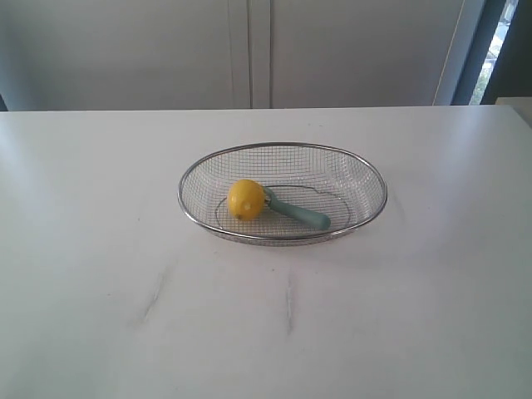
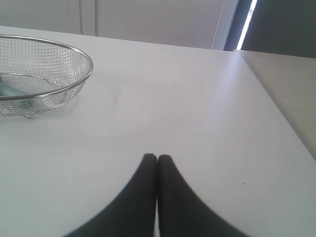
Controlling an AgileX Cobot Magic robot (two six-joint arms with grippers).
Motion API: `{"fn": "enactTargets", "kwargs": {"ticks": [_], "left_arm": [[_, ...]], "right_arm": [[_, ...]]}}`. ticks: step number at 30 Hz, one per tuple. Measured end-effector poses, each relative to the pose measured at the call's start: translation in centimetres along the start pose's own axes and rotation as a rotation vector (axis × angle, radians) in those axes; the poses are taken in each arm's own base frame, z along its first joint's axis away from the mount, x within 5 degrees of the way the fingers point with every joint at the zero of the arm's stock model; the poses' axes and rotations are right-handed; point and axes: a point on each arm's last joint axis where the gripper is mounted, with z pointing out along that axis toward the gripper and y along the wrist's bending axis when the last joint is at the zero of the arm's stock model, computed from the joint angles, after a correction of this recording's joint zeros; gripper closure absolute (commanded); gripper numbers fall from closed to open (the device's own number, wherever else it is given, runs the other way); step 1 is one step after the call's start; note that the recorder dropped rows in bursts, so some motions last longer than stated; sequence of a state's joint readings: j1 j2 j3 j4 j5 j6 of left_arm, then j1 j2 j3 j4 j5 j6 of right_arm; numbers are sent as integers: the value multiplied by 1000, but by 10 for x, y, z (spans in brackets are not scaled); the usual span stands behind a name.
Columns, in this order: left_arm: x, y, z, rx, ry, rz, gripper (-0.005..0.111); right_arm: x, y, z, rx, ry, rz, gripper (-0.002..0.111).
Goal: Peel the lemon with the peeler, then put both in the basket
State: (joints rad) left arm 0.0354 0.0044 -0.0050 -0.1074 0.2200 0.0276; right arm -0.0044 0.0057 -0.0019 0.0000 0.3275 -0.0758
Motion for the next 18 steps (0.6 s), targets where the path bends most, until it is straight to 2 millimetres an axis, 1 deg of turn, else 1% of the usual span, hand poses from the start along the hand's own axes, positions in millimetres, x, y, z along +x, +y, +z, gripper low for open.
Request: {"fn": "enactTargets", "kwargs": {"ticks": [18], "left_arm": [[0,0,0,0,0,0,107]], "right_arm": [[0,-1,0,12,1,5,108]]}}
